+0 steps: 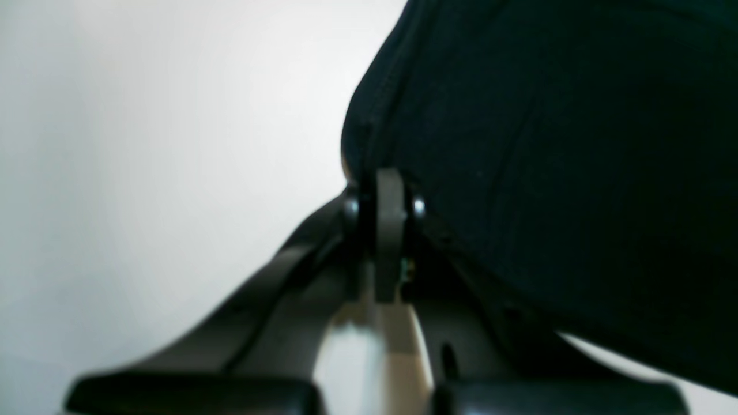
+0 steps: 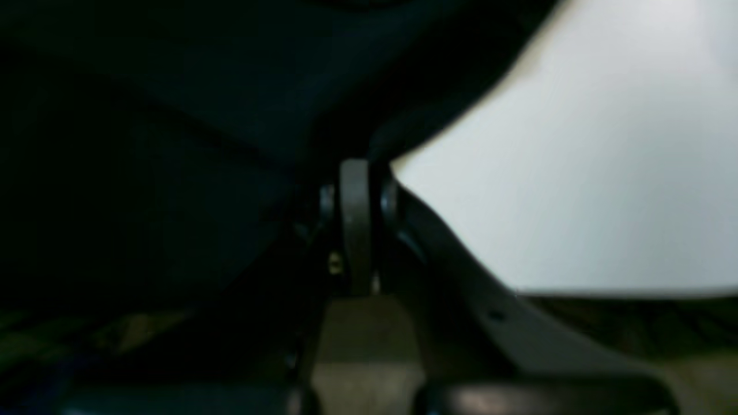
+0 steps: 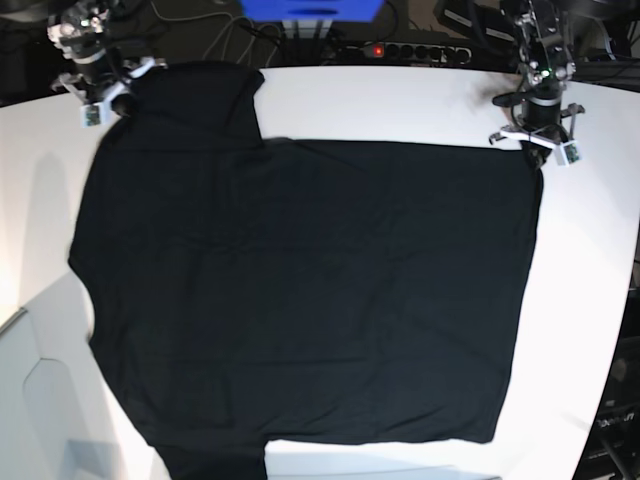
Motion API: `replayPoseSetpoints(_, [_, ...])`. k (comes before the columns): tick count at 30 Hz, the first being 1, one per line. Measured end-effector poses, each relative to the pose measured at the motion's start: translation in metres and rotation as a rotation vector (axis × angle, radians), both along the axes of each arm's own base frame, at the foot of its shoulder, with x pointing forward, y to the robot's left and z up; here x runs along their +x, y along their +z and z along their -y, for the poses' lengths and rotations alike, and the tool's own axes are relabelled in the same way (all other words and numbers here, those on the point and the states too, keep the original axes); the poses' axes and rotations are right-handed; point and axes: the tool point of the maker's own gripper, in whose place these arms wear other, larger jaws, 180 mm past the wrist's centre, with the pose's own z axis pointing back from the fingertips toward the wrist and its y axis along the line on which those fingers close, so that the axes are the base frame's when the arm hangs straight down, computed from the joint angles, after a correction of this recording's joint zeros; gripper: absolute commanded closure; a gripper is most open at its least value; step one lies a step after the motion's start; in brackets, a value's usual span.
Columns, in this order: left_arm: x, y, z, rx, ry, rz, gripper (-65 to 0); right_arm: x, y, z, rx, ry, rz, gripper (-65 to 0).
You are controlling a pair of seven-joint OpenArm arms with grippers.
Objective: Fold the T-shirt properly
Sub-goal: 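Lift the shoulder edge with both grippers and pull it toward the robot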
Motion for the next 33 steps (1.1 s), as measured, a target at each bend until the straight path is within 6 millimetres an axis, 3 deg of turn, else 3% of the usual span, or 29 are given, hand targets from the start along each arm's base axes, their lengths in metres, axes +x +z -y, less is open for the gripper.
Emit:
replayPoseSetpoints(3, [-0.006,0.001,0.003,-0.002,-0.007,-0.018,-0.1,0.003,0.016,0.022,-0.065,-0.036,0.026,0.0])
replayPoseSetpoints(7, [-0.016,0.010,0.013,0.003,-0.042,-0.045,-0.1,0.019,0.040,0.035,-0.119,-0.054,0.097,0.0])
replayPoseSetpoints(13, [-0.001,0.046,0.021,0.044,-0.086,0.045,-0.1,0.028,0.060,0.042,-0.151,-0.075,0.117,0.0])
replayPoseSetpoints(17, [-0.006,0.056,0.026,0.059,-0.105,0.047,-0.1,0.038,0.078,0.042,-0.121,-0.100,0.200,0.0])
replayPoseSetpoints(22, [0.003,0.069,0.029,0.071,-0.116,0.090,-0.1,0.048,0.083,0.041,-0.111,-0.104,0.233,0.0])
replayPoseSetpoints(26, [0.000,0.066,0.030,0.064,-0.109,0.085,-0.1,0.055,0.088,0.041,-0.108,-0.105,0.253,0.0])
replayPoseSetpoints(33, [-0.014,0.068,0.012,0.073,-0.027,0.079,-0.1,0.067,0.093,0.040,-0.104,-0.103,0.287,0.0])
